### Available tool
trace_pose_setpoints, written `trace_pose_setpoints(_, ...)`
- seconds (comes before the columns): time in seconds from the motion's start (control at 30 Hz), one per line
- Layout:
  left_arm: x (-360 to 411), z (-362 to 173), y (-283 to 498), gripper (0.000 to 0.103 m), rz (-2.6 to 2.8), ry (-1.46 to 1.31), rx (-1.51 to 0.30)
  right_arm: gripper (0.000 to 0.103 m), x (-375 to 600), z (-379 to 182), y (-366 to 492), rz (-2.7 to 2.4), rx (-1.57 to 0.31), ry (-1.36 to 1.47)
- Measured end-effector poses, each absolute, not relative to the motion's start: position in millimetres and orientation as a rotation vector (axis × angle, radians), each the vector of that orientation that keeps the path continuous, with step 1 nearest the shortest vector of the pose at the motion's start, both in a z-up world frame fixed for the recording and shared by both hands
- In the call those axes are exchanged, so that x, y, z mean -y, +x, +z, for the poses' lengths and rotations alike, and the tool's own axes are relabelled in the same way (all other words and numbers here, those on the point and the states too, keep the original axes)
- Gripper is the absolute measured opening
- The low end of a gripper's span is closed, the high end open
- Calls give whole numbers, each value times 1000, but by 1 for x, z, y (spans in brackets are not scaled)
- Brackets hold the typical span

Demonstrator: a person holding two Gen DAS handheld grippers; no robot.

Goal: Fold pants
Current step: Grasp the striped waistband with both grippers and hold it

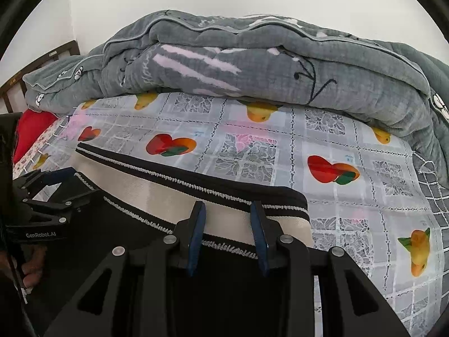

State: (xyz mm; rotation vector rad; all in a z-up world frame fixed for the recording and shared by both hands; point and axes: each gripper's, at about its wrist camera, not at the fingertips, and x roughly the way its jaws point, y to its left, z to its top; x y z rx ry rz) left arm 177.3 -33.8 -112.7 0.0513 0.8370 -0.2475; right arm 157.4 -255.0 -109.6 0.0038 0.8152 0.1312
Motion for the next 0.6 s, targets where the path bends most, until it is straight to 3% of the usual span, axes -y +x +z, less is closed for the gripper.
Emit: trace_pose_setpoints(0.6,36,-114,178,103,-259,68,-846,34,254,-109,156,128,-813,-4)
